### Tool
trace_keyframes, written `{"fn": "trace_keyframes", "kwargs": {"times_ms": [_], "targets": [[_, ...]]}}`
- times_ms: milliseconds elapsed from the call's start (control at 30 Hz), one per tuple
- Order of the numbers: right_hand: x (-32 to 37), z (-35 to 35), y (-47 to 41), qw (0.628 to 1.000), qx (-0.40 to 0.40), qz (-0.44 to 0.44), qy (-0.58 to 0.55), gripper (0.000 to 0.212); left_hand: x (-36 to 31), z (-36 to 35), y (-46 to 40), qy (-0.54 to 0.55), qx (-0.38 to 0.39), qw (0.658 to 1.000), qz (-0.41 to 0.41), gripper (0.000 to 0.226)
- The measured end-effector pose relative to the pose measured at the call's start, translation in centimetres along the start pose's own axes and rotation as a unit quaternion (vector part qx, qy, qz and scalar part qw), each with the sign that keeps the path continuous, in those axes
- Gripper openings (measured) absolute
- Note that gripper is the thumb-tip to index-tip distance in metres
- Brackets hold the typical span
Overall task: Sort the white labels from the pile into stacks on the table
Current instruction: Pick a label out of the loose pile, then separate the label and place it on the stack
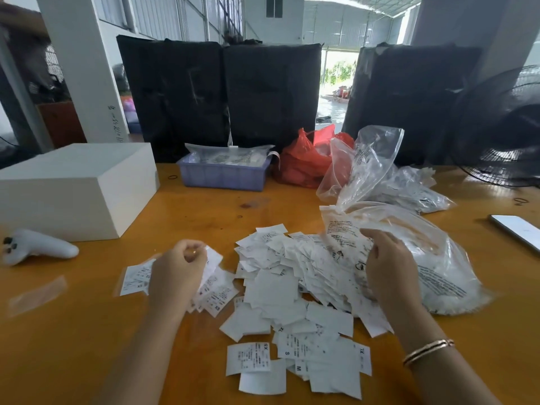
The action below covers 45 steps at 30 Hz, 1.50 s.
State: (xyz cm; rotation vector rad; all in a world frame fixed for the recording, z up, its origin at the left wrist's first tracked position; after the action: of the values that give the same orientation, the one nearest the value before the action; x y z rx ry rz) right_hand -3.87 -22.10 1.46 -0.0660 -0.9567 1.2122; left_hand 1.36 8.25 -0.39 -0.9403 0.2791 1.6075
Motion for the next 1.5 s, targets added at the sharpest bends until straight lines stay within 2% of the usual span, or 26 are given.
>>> {"fn": "trace_keyframes", "kwargs": {"times_ms": [100,200,300,533,633,767,900,1000,1033,1100,1167,1233,1367,1500], "targets": [[-1.3,-0.1,-0.5,0.993,0.057,-0.057,0.083,0.047,0.7,-0.3,-0.1,-0.147,0.035,0.989,0.005,0.012],[-2.1,-0.6,-0.5,0.986,0.084,-0.079,0.124,0.048,0.7,-0.9,0.2,-0.235,0.016,0.972,-0.010,0.025],[-2.3,-0.8,-0.5,0.985,0.086,-0.086,0.124,0.047,0.2,-1.2,0.4,-0.231,-0.006,0.973,-0.027,0.030],[-1.9,-0.2,-0.4,0.996,0.028,-0.063,0.049,0.047,-0.8,-1.8,1.1,-0.212,-0.002,0.974,-0.074,0.029],[-1.7,0.0,-0.5,0.998,0.002,-0.055,0.019,0.042,-1.0,-1.8,1.1,-0.198,-0.009,0.976,-0.091,0.027],[-1.8,0.2,-0.5,0.998,-0.043,-0.028,0.031,0.035,-1.3,-2.1,1.3,-0.184,-0.008,0.976,-0.112,0.026],[-1.2,1.0,-0.1,0.996,-0.086,0.021,0.027,0.028,-1.7,-2.2,1.6,-0.151,-0.009,0.979,-0.135,0.022],[0.8,0.9,0.7,0.977,-0.133,0.165,-0.009,0.025,-2.4,-2.3,2.2,-0.084,-0.008,0.976,-0.200,0.022],[1.8,0.6,1.3,0.970,-0.116,0.206,-0.052,0.024,-2.7,-2.3,2.4,-0.037,0.015,0.975,-0.218,0.025],[3.9,-0.3,2.5,0.956,-0.046,0.230,-0.175,0.024,-3.5,-2.2,3.1,0.082,0.117,0.966,-0.215,0.029],[5.5,-1.2,3.6,0.940,0.014,0.200,-0.276,0.031,-4.2,-2.4,3.8,0.152,0.225,0.942,-0.195,0.027],[6.2,-2.0,4.5,0.927,0.059,0.153,-0.336,0.040,-4.6,-2.8,4.3,0.174,0.273,0.927,-0.191,0.027],[6.3,-3.1,5.1,0.916,0.116,0.061,-0.380,0.043,-4.8,-3.2,4.6,0.214,0.292,0.919,-0.157,0.017],[6.2,-3.4,5.2,0.902,0.141,0.009,-0.409,0.039,-5.1,-3.1,4.7,0.253,0.287,0.915,-0.129,0.007]]}}
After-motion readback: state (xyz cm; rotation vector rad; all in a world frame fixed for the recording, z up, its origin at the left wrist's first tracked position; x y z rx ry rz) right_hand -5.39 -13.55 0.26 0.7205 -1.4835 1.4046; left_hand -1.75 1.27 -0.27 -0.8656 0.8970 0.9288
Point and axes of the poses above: each hand's wrist, its own y-axis away from the middle knuckle, its own z-axis out of the back of the hand, x = y × z, the point moved 1 cm from there along -y, towards the middle knuckle, and after that the axes turned 3 degrees about -y, right-handed, at the moved point
